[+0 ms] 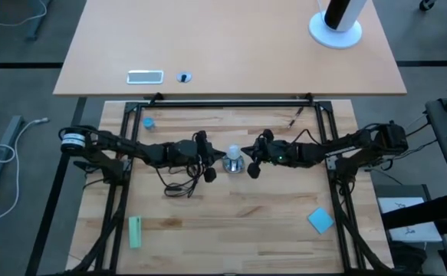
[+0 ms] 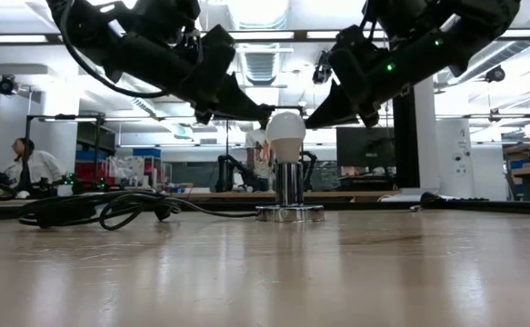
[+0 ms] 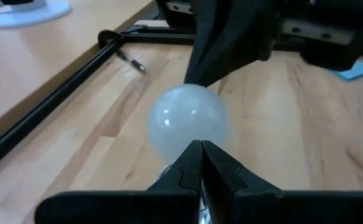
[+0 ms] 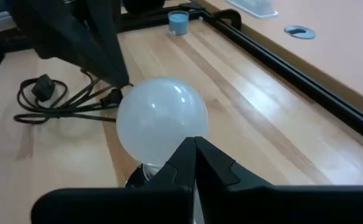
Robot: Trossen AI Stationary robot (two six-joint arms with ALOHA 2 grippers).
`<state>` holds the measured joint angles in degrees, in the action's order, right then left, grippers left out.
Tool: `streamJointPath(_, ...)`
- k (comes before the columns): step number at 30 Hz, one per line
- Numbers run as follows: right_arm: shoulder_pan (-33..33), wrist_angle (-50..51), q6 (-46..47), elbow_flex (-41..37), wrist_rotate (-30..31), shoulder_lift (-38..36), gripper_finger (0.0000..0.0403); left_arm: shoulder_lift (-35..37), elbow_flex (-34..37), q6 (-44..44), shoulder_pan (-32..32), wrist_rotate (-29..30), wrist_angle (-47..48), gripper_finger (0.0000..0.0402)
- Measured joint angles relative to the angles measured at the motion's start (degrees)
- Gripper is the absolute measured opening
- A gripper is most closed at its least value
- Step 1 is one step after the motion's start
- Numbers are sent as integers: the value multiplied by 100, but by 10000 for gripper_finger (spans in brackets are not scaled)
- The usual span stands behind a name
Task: Screw lightbulb
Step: Insert the white lightbulb into the metal lamp
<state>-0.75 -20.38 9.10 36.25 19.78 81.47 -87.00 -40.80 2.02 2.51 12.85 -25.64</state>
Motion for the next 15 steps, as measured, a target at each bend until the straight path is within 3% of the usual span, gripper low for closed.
streamJointPath(15,52,345,339,0,-18,2,0,62,11,-151,203,25,64,0)
